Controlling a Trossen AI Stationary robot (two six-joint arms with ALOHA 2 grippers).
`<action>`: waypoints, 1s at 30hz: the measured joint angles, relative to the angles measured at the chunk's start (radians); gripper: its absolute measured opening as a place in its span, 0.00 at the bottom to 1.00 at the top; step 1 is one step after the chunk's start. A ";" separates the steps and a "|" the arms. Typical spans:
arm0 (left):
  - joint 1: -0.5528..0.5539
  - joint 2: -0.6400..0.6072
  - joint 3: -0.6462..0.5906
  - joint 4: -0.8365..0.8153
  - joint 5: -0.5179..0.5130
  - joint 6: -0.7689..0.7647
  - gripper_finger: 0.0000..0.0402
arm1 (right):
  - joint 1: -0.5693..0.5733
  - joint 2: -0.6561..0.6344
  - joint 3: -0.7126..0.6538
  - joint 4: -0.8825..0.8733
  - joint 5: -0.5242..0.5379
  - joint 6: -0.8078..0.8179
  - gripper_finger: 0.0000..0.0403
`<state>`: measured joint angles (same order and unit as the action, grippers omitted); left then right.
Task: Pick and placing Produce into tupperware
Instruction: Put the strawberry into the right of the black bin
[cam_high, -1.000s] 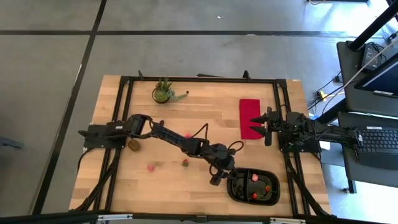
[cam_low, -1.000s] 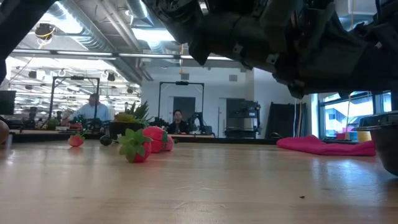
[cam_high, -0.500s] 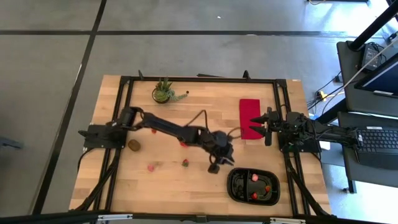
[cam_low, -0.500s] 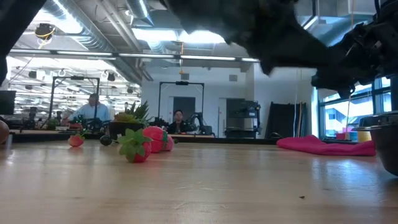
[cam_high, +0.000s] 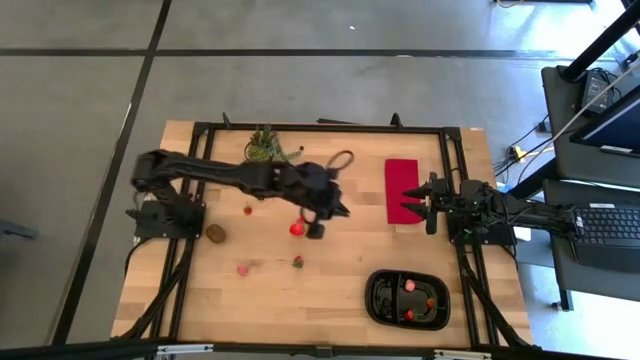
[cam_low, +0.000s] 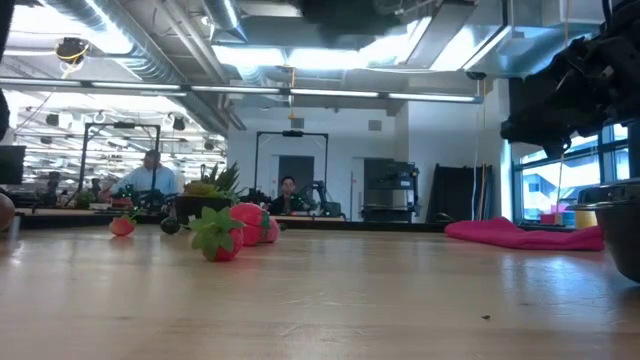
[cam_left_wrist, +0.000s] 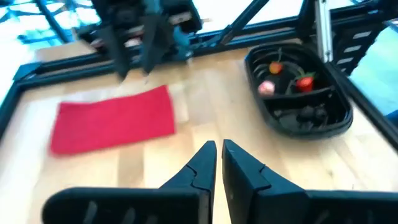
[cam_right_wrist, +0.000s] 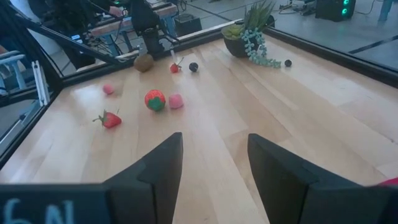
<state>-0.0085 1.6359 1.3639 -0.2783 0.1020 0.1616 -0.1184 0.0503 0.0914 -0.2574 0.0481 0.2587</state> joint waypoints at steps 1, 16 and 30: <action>0.002 -0.034 -0.037 0.000 -0.018 0.000 0.04 | 0.000 0.000 0.000 0.000 0.000 -0.001 0.46; 0.002 -0.172 -0.335 -0.005 -0.091 -0.154 0.09 | 0.000 0.000 0.000 0.001 0.002 -0.032 0.46; 0.001 -0.170 -0.337 -0.022 -0.112 -0.152 0.44 | 0.000 0.000 0.000 0.002 0.003 -0.036 0.46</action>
<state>-0.0078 1.4658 1.0271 -0.3006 -0.0101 0.0093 -0.1188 0.0502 0.0914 -0.2558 0.0509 0.2230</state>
